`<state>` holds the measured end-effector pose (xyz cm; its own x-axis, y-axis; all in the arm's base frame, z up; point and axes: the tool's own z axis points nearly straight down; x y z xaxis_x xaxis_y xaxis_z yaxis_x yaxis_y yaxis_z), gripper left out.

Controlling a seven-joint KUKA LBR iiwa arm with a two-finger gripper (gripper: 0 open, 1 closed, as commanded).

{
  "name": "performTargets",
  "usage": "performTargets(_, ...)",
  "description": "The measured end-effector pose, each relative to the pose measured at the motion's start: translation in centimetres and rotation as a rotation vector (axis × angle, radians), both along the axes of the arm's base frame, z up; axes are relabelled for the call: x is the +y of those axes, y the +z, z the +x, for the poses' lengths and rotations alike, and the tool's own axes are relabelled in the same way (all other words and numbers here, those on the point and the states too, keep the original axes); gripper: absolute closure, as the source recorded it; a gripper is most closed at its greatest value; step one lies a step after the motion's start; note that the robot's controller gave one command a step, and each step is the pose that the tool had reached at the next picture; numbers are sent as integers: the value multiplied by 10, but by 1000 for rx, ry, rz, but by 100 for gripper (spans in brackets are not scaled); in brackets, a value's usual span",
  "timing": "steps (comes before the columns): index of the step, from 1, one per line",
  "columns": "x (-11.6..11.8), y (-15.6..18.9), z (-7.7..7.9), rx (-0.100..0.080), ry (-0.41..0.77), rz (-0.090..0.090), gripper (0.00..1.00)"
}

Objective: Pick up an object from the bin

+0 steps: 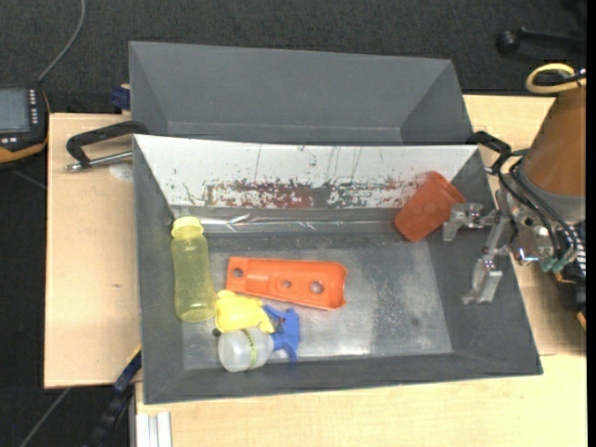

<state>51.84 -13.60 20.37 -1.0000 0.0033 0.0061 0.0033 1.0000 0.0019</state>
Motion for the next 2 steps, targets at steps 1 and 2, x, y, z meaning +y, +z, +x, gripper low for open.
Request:
performTargets(1, 1, 5, 2, -9, 3, -2, 0)
performTargets(2, 30, -56, 5, -9, 87, -1, 0)
